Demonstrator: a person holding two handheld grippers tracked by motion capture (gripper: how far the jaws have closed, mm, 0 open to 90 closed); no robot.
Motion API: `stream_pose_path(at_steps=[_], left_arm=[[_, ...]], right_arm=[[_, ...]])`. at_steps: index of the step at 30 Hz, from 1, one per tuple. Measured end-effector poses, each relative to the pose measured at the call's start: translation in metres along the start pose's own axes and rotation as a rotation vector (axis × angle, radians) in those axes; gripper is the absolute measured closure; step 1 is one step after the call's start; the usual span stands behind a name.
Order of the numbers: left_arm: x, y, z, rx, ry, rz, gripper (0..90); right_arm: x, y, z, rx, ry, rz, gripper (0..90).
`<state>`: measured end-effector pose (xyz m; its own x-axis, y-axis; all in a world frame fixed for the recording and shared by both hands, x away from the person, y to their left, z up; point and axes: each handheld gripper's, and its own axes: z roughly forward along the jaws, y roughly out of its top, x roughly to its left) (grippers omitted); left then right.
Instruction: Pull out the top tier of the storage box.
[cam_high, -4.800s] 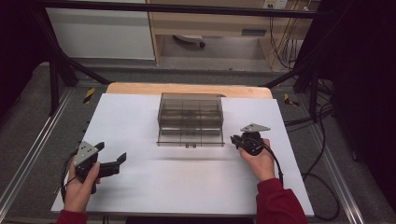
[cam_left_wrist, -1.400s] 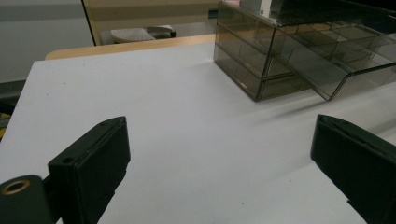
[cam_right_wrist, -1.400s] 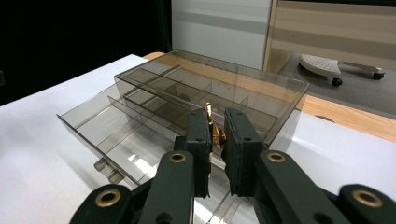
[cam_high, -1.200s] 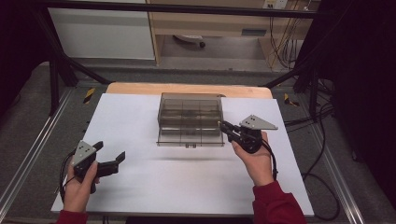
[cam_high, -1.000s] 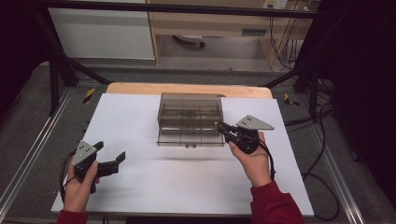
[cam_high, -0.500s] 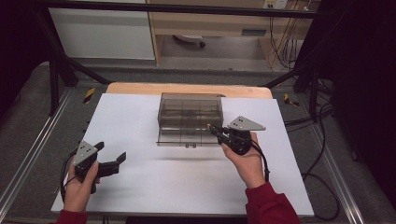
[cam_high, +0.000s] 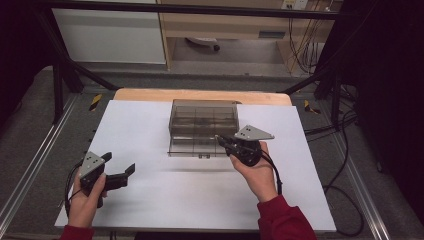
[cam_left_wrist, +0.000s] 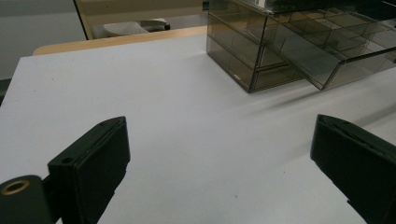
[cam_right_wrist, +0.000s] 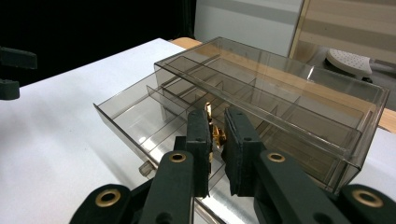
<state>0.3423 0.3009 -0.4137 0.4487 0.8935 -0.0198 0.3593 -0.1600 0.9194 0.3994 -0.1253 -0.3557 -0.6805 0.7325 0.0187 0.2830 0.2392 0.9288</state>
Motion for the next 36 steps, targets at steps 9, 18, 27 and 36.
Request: stream_pose_path(at_steps=[9, 18, 27, 36], left_arm=[[0.000, 0.000, 0.000, -0.001, 0.000, -0.003, 4.9], [0.001, 0.000, -0.001, -0.005, 0.007, -0.003, 4.9], [0.001, 0.000, -0.001, -0.005, 0.006, -0.003, 4.9], [0.001, 0.000, -0.001, -0.004, -0.001, -0.007, 4.9]], right_arm=[[0.001, 0.007, 0.004, 0.010, 0.002, -0.020, 81.0], [0.003, 0.015, 0.008, 0.013, -0.006, -0.038, 81.0], [0.004, 0.022, 0.010, 0.019, -0.001, -0.050, 81.0], [0.005, 0.027, 0.014, 0.030, 0.004, -0.060, 81.0]])
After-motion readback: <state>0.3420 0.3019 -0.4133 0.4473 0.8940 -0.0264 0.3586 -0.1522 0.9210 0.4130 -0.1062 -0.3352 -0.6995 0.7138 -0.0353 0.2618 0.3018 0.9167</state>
